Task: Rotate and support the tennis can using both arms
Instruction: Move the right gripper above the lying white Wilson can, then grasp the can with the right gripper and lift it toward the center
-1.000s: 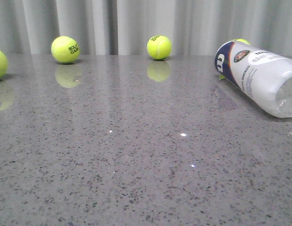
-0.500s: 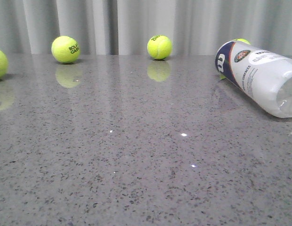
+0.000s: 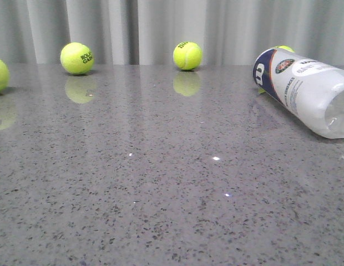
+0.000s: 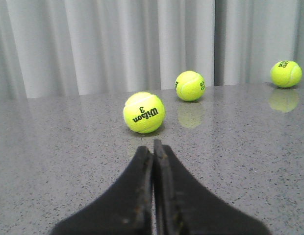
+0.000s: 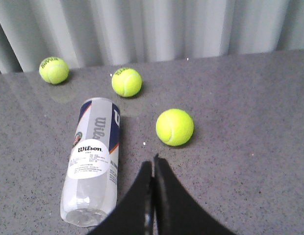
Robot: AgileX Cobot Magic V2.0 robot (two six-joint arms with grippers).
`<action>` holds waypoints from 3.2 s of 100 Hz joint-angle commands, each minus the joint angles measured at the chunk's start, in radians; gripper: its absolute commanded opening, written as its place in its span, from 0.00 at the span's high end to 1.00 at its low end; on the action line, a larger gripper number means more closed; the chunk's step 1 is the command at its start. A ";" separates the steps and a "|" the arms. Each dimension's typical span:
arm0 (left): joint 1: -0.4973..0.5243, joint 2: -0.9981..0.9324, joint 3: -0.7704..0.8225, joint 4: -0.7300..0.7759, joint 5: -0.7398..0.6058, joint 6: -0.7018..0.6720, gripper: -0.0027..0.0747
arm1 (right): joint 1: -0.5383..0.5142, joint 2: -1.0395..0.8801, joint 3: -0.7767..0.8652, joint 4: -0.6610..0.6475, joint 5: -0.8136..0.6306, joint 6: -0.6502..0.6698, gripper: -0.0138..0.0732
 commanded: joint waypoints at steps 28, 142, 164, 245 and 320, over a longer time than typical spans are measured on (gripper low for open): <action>0.002 -0.041 0.046 -0.003 -0.088 -0.009 0.99 | -0.007 0.275 -0.112 0.019 0.000 -0.002 0.92; 0.002 -0.041 0.046 -0.003 -0.088 -0.009 0.99 | 0.097 0.729 -0.243 0.338 -0.089 -0.353 0.10; 0.002 -0.041 0.046 -0.003 -0.088 -0.009 0.99 | 0.121 0.936 -0.384 0.328 -0.090 -0.354 0.10; 0.002 -0.041 0.046 -0.003 -0.088 -0.009 0.99 | 0.129 1.092 -0.568 0.329 0.145 -0.359 0.55; 0.002 -0.041 0.046 -0.003 -0.088 -0.009 0.99 | 0.527 1.227 -0.806 0.329 0.234 -1.295 0.55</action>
